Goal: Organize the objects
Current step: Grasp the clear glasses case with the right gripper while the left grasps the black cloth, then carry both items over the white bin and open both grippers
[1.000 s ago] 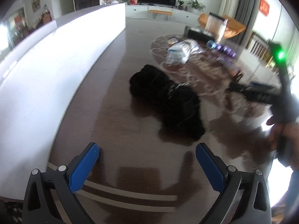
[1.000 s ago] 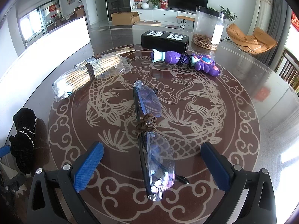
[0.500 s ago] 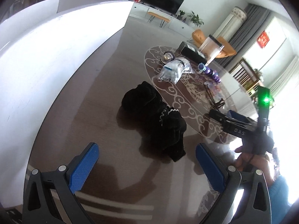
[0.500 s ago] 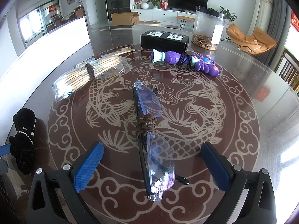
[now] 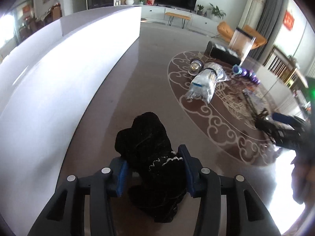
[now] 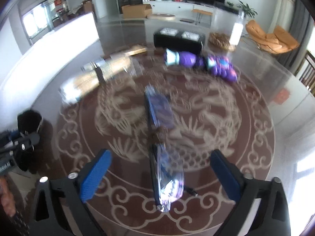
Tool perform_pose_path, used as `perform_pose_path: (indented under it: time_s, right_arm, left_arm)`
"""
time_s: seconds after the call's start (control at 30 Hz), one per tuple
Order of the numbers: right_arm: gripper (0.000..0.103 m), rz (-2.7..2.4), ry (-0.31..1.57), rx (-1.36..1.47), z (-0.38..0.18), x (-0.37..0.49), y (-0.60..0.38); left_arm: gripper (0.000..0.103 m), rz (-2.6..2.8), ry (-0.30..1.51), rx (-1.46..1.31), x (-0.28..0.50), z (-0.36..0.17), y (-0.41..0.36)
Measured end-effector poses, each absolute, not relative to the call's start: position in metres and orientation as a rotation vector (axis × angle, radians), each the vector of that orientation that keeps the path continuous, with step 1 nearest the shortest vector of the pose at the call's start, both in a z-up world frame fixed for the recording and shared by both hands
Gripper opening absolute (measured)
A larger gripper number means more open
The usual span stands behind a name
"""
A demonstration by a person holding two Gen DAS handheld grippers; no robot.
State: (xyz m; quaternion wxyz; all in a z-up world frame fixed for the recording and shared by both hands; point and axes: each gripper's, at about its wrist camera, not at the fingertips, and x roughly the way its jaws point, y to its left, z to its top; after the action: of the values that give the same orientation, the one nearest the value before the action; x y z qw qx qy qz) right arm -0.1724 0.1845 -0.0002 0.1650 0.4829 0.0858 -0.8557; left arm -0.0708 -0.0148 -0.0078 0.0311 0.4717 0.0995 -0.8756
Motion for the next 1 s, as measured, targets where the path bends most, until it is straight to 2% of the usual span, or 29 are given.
perform_pose_path:
  time_s: [0.1, 0.13, 0.17, 0.2, 0.23, 0.37, 0.5, 0.67, 0.83, 1.0]
  right_arm:
    - [0.072, -2.373, 0.296, 1.418, 0.004, -0.184, 0.172]
    - [0.051, -2.348, 0.337, 1.453, 0.002, -0.190, 0.166]
    - [0.036, -2.341, 0.369, 1.466, 0.001, -0.192, 0.163]
    - [0.026, -2.341, 0.382, 1.456, 0.002, -0.192, 0.160]
    - [0.022, -2.344, 0.425, 1.457, 0.004, -0.191, 0.156]
    - [0.013, -2.357, 0.437, 1.451, 0.022, -0.181, 0.150]
    - [0.013, -2.370, 0.411, 1.344, 0.066, -0.168, 0.128]
    - [0.013, -2.341, 0.366, 1.167, 0.125, -0.161, 0.065]
    - [0.013, -2.237, 0.258, 1.004, 0.175, -0.150, -0.020]
    - [0.013, -2.098, 0.195, 0.971, 0.183, -0.141, -0.110]
  left_arm:
    - [0.046, -2.729, 0.349, 1.436, -0.058, 0.000, -0.021]
    - [0.046, -2.742, 0.365, 1.429, -0.054, 0.004, -0.022]
    - [0.046, -2.759, 0.374, 1.414, -0.048, 0.010, -0.023]
    - [0.046, -2.775, 0.379, 1.398, -0.043, 0.016, -0.023]
    - [0.046, -2.785, 0.382, 1.387, -0.042, 0.021, -0.024]
    - [0.046, -2.843, 0.420, 1.302, -0.023, 0.049, -0.029]
    - [0.046, -2.871, 0.497, 1.224, -0.018, 0.081, -0.044]
    - [0.046, -2.834, 0.551, 1.079, -0.009, 0.124, -0.104]
    - [0.046, -2.674, 0.605, 1.072, -0.010, 0.121, -0.178]
    - [0.046, -2.540, 0.639, 1.104, -0.008, 0.095, -0.229]
